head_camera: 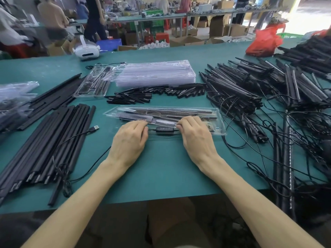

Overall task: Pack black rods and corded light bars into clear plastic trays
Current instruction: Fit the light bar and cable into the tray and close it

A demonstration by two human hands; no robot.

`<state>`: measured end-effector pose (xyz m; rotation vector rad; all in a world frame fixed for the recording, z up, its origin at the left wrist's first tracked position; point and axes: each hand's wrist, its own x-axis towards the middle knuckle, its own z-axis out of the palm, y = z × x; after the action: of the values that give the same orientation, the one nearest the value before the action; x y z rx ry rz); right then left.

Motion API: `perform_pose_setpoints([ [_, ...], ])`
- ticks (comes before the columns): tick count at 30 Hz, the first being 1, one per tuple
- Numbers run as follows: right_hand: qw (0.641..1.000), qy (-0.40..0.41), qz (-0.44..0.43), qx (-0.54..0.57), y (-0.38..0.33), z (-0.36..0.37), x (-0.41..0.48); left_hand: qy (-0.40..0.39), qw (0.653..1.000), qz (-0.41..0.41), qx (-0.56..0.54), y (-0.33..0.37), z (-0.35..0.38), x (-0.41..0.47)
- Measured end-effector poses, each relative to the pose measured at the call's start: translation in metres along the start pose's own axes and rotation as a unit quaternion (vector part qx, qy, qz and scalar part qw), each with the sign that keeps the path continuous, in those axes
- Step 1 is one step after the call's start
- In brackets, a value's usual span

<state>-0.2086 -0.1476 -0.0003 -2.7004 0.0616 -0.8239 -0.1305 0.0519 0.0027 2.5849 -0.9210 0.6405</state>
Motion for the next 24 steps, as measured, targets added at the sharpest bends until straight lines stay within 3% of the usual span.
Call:
perform_pose_setpoints([
  [11, 0.998, 0.027, 0.03, 0.048, -0.001, -0.006, 0.0, -0.225, 0.973, -0.03, 0.052, -0.017, 0.003, 0.028],
  [19, 0.996, 0.041, 0.042, 0.066, 0.0, -0.006, 0.0, -0.22, 0.972, 0.04, 0.077, -0.025, 0.011, 0.029],
  [24, 0.997, 0.029, 0.041, 0.063, 0.001, -0.004, 0.0, -0.196, 0.979, 0.011, 0.064, -0.019, 0.028, 0.031],
])
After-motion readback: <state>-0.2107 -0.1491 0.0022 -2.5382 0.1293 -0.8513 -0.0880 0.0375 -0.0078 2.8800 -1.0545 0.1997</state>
